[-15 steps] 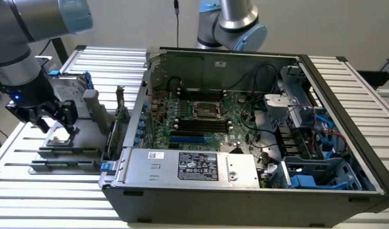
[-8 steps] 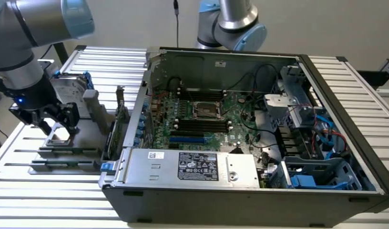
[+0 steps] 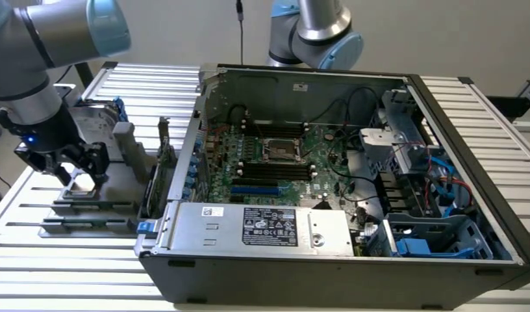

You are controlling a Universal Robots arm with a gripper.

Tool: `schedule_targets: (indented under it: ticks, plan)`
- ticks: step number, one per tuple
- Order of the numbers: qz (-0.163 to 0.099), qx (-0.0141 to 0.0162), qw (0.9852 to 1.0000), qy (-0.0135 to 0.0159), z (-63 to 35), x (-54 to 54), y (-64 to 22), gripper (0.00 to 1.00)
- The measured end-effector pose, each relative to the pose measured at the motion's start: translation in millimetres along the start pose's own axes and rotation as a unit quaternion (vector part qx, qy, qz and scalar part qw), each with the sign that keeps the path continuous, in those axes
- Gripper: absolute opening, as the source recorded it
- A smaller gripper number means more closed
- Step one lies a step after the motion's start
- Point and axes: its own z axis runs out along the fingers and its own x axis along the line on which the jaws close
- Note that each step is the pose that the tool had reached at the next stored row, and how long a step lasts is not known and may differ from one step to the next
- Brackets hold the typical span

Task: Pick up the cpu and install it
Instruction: 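Pick up the cpu and move it towards the insertion slot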

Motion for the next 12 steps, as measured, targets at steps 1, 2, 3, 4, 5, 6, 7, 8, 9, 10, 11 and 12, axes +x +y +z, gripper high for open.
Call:
schedule_targets:
  ticks: [1, 2, 3, 4, 5, 6, 7, 8, 9, 10, 11, 12]
  plan:
    - [0.0, 0.0, 1.0, 0.0001, 0.6, 0.0, 0.4, 0.67]
    - [0.0, 0.0, 1.0, 0.0001, 1.3, 0.0, 0.8, 0.67]
    - [0.0, 0.0, 1.0, 0.0, 2.2, 0.0, 1.2, 0.67]
    - [0.0, 0.0, 1.0, 0.0001, 3.0, 0.0, 1.7, 0.67]
    - [0.0, 0.0, 1.0, 0.0001, 3.7, 0.0, 2.1, 0.67]
    - [0.0, 0.0, 1.0, 0.0001, 4.4, -0.1, 2.5, 0.67]
    - [0.0, 0.0, 1.0, 0.0001, 5.1, 0.0, 2.8, 0.67]
    - [0.0, 0.0, 1.0, 0.0002, 5.7, 0.0, 3.1, 0.67]
    - [0.0, 0.0, 1.0, 0.0003, 6.1, 0.1, 3.2, 0.67]
    - [0.0, 0.0001, 1.0, 0.0005, 6.3, 0.2, 3.2, 0.67]
    - [0.0, 0.0001, 1.0, 0.0006, 6.5, 0.4, 3.2, 0.67]
    - [0.0, 0.0001, 1.0, 0.0008, 6.7, 0.4, 3.2, 0.67]
